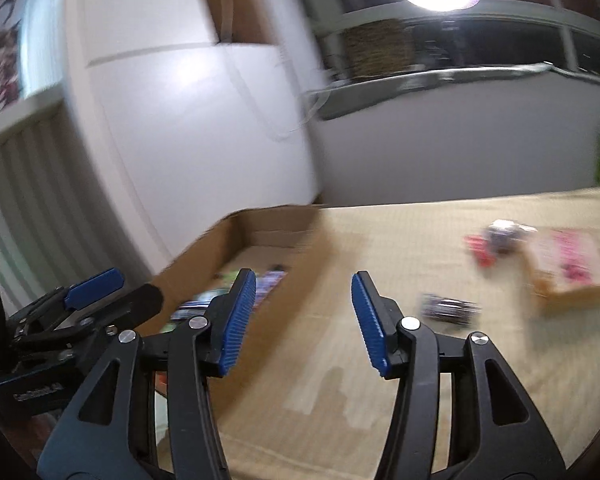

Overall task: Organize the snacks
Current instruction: 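Move both open grippers from the box back to the remaining snacks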

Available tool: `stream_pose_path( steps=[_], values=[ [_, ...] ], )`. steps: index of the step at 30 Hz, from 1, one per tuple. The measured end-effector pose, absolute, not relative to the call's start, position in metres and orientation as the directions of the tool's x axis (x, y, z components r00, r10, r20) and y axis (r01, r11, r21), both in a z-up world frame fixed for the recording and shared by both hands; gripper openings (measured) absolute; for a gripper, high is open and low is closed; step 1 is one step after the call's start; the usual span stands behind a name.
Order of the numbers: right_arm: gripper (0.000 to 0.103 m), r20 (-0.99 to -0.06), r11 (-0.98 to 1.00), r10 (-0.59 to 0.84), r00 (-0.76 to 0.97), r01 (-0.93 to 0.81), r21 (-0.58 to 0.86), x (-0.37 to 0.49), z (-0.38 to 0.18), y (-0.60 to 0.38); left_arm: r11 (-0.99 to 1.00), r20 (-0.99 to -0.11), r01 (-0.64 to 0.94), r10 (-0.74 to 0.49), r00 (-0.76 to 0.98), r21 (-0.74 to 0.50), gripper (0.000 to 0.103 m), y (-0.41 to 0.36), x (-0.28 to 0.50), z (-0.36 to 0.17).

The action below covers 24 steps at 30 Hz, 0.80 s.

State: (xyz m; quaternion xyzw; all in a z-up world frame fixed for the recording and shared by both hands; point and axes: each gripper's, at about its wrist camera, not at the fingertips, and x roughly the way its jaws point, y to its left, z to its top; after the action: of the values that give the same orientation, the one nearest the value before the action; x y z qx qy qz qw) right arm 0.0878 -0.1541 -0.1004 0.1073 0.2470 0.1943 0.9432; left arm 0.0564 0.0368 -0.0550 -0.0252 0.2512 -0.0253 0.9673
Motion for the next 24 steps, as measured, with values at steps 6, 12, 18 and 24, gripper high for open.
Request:
stream_pose_path(
  steps=[6, 12, 18, 24],
  values=[
    [0.055, -0.461, 0.938, 0.272, 0.845, -0.128, 0.321, 0.073, -0.113, -0.247, 0.977, -0.514, 0.202, -0.208, 0.833, -0.067, 0.079, -0.046, 0.065, -0.06],
    [0.07, -0.504, 0.954, 0.236, 0.831, -0.099, 0.284, 0.08, -0.113, -0.275, 0.949, -0.583, 0.287, -0.31, 0.751, -0.134, 0.079, -0.094, 0.082, -0.088],
    [0.092, -0.559, 0.973, 0.228, 0.797, -0.175, 0.147, 0.13, -0.089, -0.266, 0.959, -0.664, 0.24, -0.278, 0.694, -0.151, 0.079, -0.109, 0.11, -0.11],
    [0.096, -0.709, 0.968, 0.214, 0.672, -0.243, 0.062, 0.208, -0.096, -0.256, 0.967, -0.698, 0.197, -0.251, 0.671, -0.159, 0.079, -0.117, 0.143, -0.119]
  ],
)
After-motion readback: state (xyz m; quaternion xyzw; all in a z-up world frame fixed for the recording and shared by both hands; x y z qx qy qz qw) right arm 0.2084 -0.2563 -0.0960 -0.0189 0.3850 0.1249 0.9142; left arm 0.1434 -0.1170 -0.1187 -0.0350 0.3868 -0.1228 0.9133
